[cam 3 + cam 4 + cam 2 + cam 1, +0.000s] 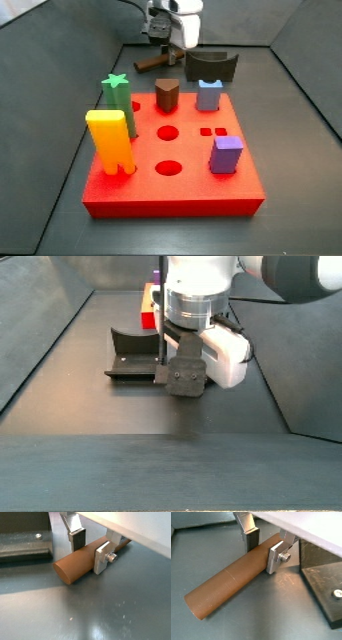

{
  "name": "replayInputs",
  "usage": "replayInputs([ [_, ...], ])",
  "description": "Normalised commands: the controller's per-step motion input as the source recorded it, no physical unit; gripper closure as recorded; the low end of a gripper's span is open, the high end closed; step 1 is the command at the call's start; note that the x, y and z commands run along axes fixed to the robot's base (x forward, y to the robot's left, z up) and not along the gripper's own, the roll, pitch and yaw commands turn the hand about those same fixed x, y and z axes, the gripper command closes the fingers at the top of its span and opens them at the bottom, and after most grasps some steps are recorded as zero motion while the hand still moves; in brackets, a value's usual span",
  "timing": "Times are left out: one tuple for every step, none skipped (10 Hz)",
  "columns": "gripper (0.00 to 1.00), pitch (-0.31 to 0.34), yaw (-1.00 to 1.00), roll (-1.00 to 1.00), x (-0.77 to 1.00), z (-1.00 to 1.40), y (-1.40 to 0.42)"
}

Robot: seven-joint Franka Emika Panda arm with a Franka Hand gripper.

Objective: Pick up the oval object. Move up. Place the oval object on the fixture. Regrasp the oval object. Move to above the board. Insert the oval object.
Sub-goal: Pick up the oval object, then move up, then place the oval object on the fixture.

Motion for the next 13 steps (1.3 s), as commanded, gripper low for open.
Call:
replayInputs([
  [1.0,0.0,0.0,0.0,0.0,0.0,0.0],
  [1.0,0.0,0.0,0.0,0.0,0.0,0.0],
  [1.0,0.0,0.0,0.0,0.0,0.0,0.0],
  [1.0,0.0,0.0,0.0,0.0,0.83,0.0],
  [1.0,-0.01,-0.05,0.0,0.03,0.78,0.01],
  [1.0,0.009,-0.05,0.0,0.01,0.61,0.01],
  [1.0,0.016,-0.04,0.0,0.0,0.45,0.01],
  [1.0,0.019,-0.04,0.0,-0.01,0.28,0.01],
  [1.0,0.0,0.0,0.0,0.0,1.0,0.0],
  [1.0,0.016,0.0,0.0,0.0,1.0,0.0],
  [1.0,0.026,0.0,-0.01,-0.01,1.0,0.0],
  [1.0,0.027,0.0,0.0,-0.01,1.0,0.0],
  [1.0,0.031,0.0,0.0,-0.02,1.0,0.0],
])
